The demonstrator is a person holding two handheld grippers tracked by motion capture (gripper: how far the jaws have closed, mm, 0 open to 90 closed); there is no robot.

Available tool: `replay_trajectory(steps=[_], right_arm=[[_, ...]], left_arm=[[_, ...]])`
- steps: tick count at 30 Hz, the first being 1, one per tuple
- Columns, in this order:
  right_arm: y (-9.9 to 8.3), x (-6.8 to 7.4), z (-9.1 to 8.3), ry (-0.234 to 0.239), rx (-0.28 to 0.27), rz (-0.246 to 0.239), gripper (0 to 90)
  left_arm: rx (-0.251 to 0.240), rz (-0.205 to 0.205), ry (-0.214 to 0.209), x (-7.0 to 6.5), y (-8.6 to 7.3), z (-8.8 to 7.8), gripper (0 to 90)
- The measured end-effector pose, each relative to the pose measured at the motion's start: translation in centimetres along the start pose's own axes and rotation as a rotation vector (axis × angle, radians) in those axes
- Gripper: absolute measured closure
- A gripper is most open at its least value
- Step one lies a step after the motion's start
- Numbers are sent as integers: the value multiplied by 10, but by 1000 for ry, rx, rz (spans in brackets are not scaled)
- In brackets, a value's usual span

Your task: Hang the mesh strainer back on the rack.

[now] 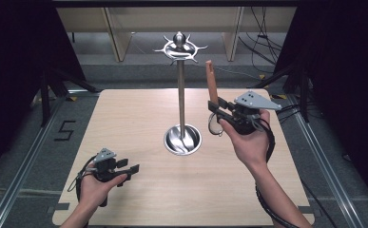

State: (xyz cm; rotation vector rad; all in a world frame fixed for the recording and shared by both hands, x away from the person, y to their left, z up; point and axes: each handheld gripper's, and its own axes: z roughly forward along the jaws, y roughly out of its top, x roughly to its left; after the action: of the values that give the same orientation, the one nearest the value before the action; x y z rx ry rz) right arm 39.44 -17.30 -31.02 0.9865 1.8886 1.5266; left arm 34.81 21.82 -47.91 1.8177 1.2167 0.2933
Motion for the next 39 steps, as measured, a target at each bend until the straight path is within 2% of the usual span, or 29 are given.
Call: replay_trajectory(steps=[4,5,7,10,12,13,16,17,18,19,20,21,22,28,30,31,36,39], right_arm=[[1,-1,2,-2,-25,-25,696],[1,1,1,5,-13,-2,695],[3,2,1,-3,-16,4,695],[4,2,2,9,-28,-4,696],[6,3,1,-3,-34,-6,696],[7,2,1,0,-36,-25,696],[8,4,0,7,-37,-16,696],[9,4,1,6,-51,-33,696],[9,6,0,11,-39,-14,695],[10,5,1,9,-51,-33,695],[10,7,1,21,-47,-19,696],[11,7,1,11,-46,-32,695],[11,8,0,17,-39,-10,695],[12,8,2,21,-46,-23,696],[13,7,3,15,-66,-52,696],[13,9,2,22,-44,-16,696],[16,10,3,26,-68,-51,696],[16,12,4,20,-68,-41,695]], left_arm=[[4,2,1,0,0,0,407],[6,2,2,0,0,0,407],[4,1,3,0,0,0,407],[1,-3,2,0,0,0,407],[0,-3,0,0,0,0,407],[1,-3,1,0,0,0,407],[3,0,3,0,0,0,407],[1,-3,0,0,0,0,407],[0,-3,0,0,0,0,407],[1,-3,0,0,0,0,407],[0,-3,0,0,0,0,407],[-1,-2,-1,0,0,0,407],[0,0,-1,0,0,0,406],[0,-3,1,0,0,0,406],[-1,-4,1,0,0,0,406],[-1,-4,2,0,0,0,407],[-3,-2,2,0,0,-1,406],[-4,-1,0,0,0,-1,406]])
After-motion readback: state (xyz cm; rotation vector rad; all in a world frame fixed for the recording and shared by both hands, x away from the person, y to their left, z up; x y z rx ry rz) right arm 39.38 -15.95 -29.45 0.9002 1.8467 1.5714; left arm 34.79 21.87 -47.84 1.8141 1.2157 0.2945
